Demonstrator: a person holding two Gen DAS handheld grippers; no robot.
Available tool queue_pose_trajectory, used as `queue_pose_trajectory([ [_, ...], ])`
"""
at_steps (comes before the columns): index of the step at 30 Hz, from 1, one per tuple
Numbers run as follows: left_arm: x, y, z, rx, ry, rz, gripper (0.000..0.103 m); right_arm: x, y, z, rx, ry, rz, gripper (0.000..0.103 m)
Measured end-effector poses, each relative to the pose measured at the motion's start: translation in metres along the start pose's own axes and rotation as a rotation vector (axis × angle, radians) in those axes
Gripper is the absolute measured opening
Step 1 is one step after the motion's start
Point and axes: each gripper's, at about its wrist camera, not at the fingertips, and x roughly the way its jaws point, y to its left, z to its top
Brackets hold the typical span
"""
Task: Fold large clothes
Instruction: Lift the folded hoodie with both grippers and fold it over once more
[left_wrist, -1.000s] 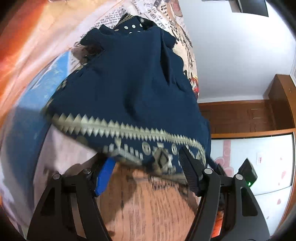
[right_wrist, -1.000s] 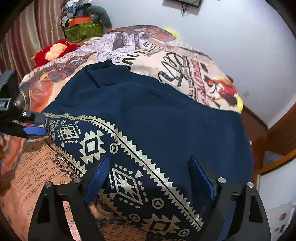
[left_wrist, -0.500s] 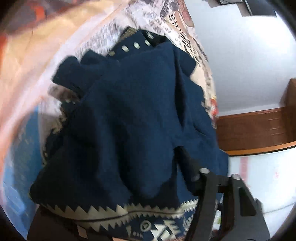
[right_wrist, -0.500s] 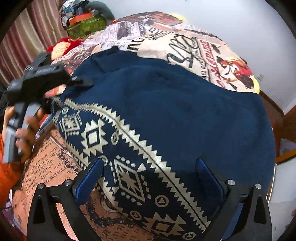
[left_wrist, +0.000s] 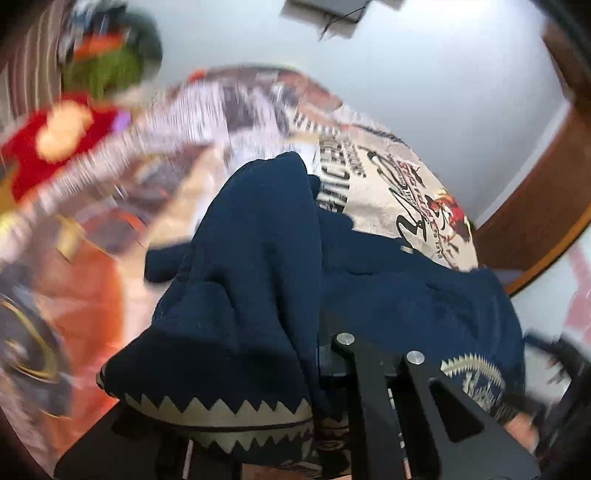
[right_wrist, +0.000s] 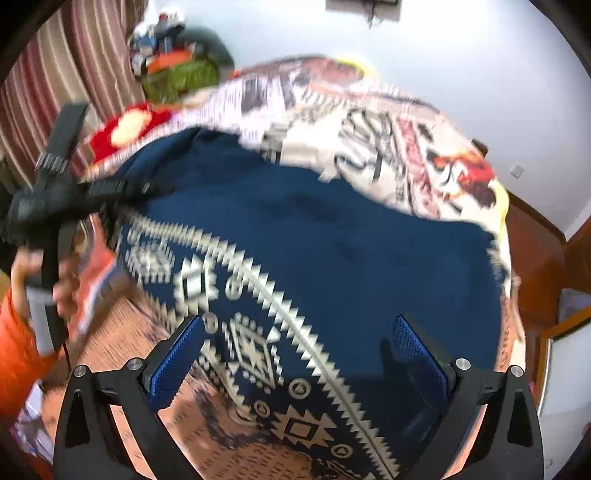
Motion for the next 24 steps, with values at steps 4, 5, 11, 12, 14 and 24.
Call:
queue_pose_trajectory([
  [4,-0.029,0.000,-0.009,0.095,-0.057,0.083,0.011,0.013,0.014,0.016,0.019,-0.006,0.006,0.102],
  [5,-0.035,0.012,-0.016,0.105,-0.065,0.092,0.011,0.020,0.020,0.017,0.017,0.012,0.014,0.102],
  [11,-0.040,0.003,-0.011,0.155,-0.100,0.118,0.011,0.072,0.056,0.016,-0.050,0.145,0.049,0.102],
  [12,-0.042,-0.003,-0.010,0.170,-0.105,0.106,0.011,0.079,0.058,0.014,-0.045,0.165,0.058,0.102],
  [14,-0.044,-0.020,-0.007,0.211,-0.120,0.089,0.011,0.087,0.061,0.010,-0.042,0.201,0.066,0.102],
  [24,-0.045,-0.112,0.000,0.411,-0.150,0.037,0.011,0.027,-0.002,-0.009,0.089,0.120,0.090,0.102],
])
